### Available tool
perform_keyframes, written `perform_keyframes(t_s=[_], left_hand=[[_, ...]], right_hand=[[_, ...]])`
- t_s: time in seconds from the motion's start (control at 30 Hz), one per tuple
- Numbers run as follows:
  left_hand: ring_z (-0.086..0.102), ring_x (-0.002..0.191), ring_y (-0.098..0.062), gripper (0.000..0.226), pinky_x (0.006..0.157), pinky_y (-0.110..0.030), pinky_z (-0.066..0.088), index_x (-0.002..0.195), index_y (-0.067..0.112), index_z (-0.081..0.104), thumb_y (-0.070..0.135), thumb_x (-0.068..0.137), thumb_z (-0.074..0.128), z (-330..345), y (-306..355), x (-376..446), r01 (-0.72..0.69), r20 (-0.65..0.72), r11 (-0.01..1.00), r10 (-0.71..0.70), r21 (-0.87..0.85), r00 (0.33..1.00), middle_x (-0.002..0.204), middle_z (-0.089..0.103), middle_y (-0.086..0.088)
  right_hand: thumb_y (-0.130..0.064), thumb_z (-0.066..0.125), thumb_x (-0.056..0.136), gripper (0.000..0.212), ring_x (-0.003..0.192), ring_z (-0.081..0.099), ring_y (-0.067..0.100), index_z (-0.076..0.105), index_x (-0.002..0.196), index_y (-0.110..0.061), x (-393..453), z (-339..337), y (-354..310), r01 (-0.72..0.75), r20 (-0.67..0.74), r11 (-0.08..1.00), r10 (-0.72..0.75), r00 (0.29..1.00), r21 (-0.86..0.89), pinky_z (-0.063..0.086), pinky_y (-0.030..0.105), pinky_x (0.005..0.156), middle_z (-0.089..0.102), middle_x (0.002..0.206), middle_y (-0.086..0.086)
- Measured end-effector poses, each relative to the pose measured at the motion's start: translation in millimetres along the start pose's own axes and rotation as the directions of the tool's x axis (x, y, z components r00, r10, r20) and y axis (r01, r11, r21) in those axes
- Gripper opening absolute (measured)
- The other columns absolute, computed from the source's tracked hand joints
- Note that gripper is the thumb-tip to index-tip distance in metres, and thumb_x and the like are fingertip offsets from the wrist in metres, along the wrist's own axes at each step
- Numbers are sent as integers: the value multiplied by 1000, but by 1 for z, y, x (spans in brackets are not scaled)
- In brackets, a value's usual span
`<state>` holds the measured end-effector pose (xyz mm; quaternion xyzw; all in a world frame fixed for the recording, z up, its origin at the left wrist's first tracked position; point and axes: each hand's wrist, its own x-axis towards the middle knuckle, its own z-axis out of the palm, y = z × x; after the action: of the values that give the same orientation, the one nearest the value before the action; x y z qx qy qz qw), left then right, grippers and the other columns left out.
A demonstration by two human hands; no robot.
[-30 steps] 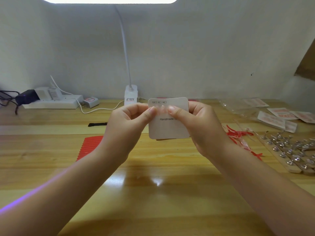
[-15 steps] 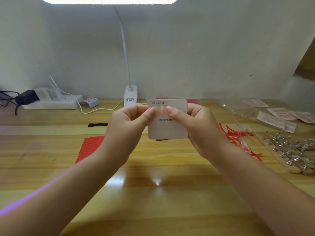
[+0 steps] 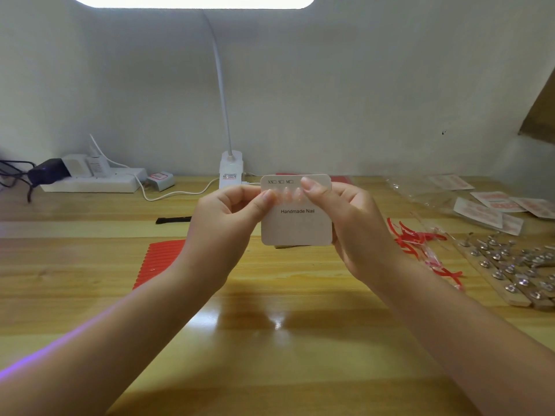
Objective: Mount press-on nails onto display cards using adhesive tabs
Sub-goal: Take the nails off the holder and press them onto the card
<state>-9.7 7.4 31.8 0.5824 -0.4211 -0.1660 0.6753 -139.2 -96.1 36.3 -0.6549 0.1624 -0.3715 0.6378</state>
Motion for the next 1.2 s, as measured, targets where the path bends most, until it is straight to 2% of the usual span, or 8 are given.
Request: perform_keyframes(t_s=[0.13,0.27,0.37,0.5,0.73,0.83,1.13,1.2], left_hand=[[68,76,0,8,65,-10,48,83,23,74,24,87,68,1,1,-1,-6,13,1000,6,-8,1000,80,75,8],[68,75,0,8,64,-9,48,80,24,73,24,86,68,3,0,-2,4,14,1000,-4,-8,1000,78,74,9],[68,75,-1,9,65,-10,49,79,24,74,25,86,68,3,-2,-2,16,11,1000,-15,-6,1000,78,74,8],[66,74,2,9,64,-9,47,80,25,74,27,86,68,1,-3,0,24,1,1000,-24,3,1000,77,74,9],[65,70,2,8,64,-10,49,81,21,73,24,87,68,2,-5,-1,29,-27,1000,-29,8,999,74,73,10],[65,70,1,8,64,-10,48,81,20,73,23,87,68,3,-7,-2,40,-22,999,-39,20,999,74,73,9],[66,71,1,7,65,-11,49,84,21,73,23,88,67,2,-7,-2,54,-14,998,-54,32,998,78,74,9],[64,67,4,8,61,-8,46,84,20,72,21,89,66,2,-6,-2,53,-10,998,-53,37,999,74,73,11]], right_hand=[[-17,64,92,19,86,68,38,71,96,-1,0,-1,5,15,-54,998,-19,998,-66,57,52,72,70,97,24],[-17,63,93,14,88,70,31,72,97,-8,1,-3,9,41,-58,990,-49,997,-134,57,45,76,73,95,15],[-20,63,92,15,84,70,27,71,96,-9,0,-3,9,61,-38,987,-68,997,-146,57,41,72,73,94,15],[-33,58,84,35,80,66,28,70,97,-2,1,-3,7,23,1,997,-23,1000,-70,53,41,65,69,95,24],[-17,65,92,10,86,69,28,73,95,-11,1,-3,13,70,-31,983,-76,997,-171,55,50,79,73,95,17],[-21,68,89,15,93,68,37,73,97,-10,0,-3,15,77,-32,983,-83,996,-169,54,57,81,73,95,17],[-33,61,84,25,87,67,33,74,89,-12,0,-4,20,7,-9,999,-7,1000,-38,51,49,79,72,93,16],[-33,61,84,26,88,68,36,74,91,-12,0,-4,19,8,-5,999,-8,1000,-45,52,51,79,72,95,18]])
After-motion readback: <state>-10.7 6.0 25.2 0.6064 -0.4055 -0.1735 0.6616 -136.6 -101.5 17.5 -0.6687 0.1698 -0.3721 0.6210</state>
